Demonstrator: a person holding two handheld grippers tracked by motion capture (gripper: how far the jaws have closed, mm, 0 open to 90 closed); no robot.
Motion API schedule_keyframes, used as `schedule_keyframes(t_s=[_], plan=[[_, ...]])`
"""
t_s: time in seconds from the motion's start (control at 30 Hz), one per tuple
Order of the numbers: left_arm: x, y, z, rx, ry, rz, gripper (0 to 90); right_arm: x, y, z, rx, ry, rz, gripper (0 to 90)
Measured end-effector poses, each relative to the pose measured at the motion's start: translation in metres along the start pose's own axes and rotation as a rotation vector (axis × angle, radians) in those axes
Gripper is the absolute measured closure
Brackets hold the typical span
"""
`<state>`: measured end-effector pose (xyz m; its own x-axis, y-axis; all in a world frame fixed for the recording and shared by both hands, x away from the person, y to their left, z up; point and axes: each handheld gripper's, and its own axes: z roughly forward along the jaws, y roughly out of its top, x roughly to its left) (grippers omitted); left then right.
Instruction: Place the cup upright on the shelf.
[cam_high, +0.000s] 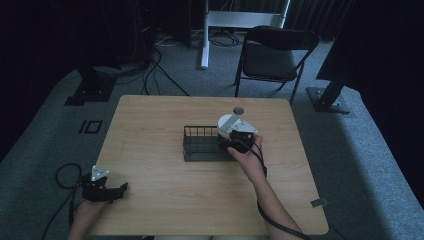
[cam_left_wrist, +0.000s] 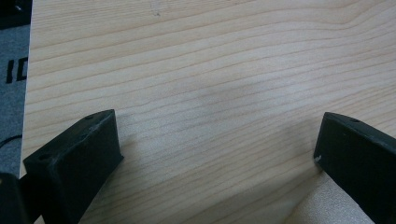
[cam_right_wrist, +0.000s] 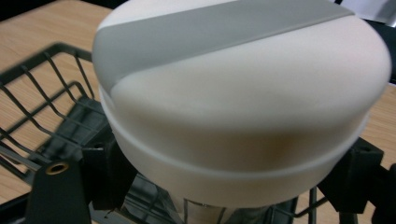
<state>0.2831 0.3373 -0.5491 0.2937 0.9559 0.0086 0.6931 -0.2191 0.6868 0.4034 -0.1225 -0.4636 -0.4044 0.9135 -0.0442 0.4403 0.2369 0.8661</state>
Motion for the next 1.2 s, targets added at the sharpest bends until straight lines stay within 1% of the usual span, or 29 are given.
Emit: schedule_keyframes(t_s=[0.03,0.13,0.2,0.43,0.8,0.9,0.97,1.03,1.13,1.2], plan=[[0.0000,0.0000,0.0000,0.000,0.000,0.000,0.6,0.0002,-0.0005,0.0009,0.004,-0.005,-0.003,18.3],[0.0000,0.0000,0.0000,0.000,0.000,0.000,0.5,-0.0009,-0.0031,0.0036,0.016,-0.001,0.003,18.3],[0.0000,0.0000,0.0000,0.000,0.000,0.000,0.5,-0.0018,-0.0050,0.0050,0.024,0.013,0.016,18.3],[0.0000,0.0000,0.0000,0.000,0.000,0.000,0.6,-0.0010,-0.0067,0.0056,0.018,0.004,0.018,18.4],[0.0000,0.0000,0.0000,0.000,0.000,0.000,0.5,-0.0014,-0.0086,0.0050,0.009,0.010,0.004,18.3],[0.0000,0.0000,0.0000,0.000,0.000,0.000,0.5,-0.0031,-0.0084,0.0051,0.008,0.017,0.020,18.1],[0.0000,0.0000,0.0000,0.000,0.000,0.000,0.5,-0.0033,-0.0084,0.0048,0.009,0.021,0.012,18.1],[0.0000,0.0000,0.0000,0.000,0.000,0.000,0.5,-0.0036,-0.0089,0.0035,0.005,0.043,0.007,17.3],[0.0000,0.0000,0.0000,0.000,0.000,0.000,0.5,-0.0034,-0.0088,0.0011,-0.003,0.054,-0.012,15.6],[0.0000,0.0000,0.0000,0.000,0.000,0.000,0.5,-0.0031,-0.0084,0.0001,-0.007,0.062,-0.010,13.8]])
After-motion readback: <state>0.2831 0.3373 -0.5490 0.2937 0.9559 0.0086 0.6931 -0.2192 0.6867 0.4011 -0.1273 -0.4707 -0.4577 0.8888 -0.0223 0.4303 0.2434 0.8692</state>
